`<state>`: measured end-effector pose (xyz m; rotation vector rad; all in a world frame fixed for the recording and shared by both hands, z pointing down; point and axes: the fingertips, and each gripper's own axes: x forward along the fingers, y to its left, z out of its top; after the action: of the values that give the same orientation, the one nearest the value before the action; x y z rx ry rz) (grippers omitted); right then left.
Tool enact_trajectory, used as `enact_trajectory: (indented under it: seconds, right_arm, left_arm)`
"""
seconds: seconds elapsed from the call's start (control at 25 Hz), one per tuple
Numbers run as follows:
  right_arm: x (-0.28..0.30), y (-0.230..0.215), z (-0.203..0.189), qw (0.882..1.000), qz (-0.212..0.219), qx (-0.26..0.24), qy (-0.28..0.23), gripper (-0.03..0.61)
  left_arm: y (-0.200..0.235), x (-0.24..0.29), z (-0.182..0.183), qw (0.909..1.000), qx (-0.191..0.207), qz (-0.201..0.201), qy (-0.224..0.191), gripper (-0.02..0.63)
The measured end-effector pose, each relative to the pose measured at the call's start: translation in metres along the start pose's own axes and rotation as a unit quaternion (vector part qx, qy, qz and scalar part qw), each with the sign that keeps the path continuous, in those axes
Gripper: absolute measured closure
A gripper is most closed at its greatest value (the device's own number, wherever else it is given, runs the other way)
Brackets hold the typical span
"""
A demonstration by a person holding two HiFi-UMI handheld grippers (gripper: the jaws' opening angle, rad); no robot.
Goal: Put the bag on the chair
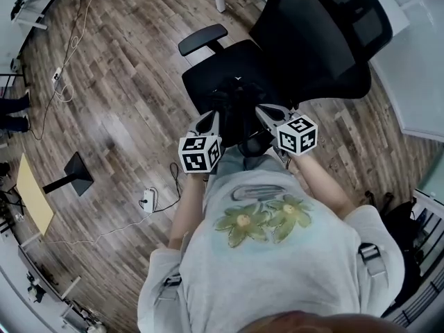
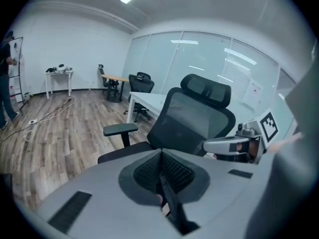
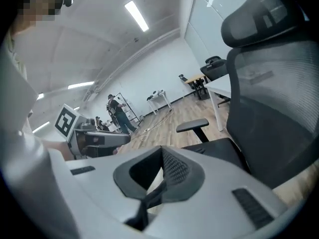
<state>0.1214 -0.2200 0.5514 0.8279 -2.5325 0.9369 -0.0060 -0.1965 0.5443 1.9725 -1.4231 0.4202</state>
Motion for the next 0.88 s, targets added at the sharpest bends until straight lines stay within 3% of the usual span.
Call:
enact_trajectory:
  seconds: [0.24, 0.52, 0.64, 0.88]
  right_arm:
    - [-0.015, 0.031, 0.018, 0.998, 0.002, -0.06, -0.017, 0.569]
    - [-0.021, 0.052, 0.033, 0.996, 0.006, -0.082, -0.034, 0.57]
    - [-0.021, 0.056, 0.032, 0.996, 0.007, -0.082, -0.037, 0.569]
    - [-0.022, 0.049, 0.018, 0.997, -0.001, -0.074, -0.024, 0.569]
  left_arm:
    - [-0.028, -0.021, 0.019, 0.9992, 0.022, -0.028, -0.02, 0.597]
    - [-0.046, -0.03, 0.021, 0.997, 0.064, -0.042, -0.012, 0.597]
    - [-0.049, -0.033, 0.021, 0.997, 0.05, -0.057, -0.018, 0.597]
    - [-0.043, -0.035, 0.015, 0.9979, 0.047, -0.044, -0.002, 0.597]
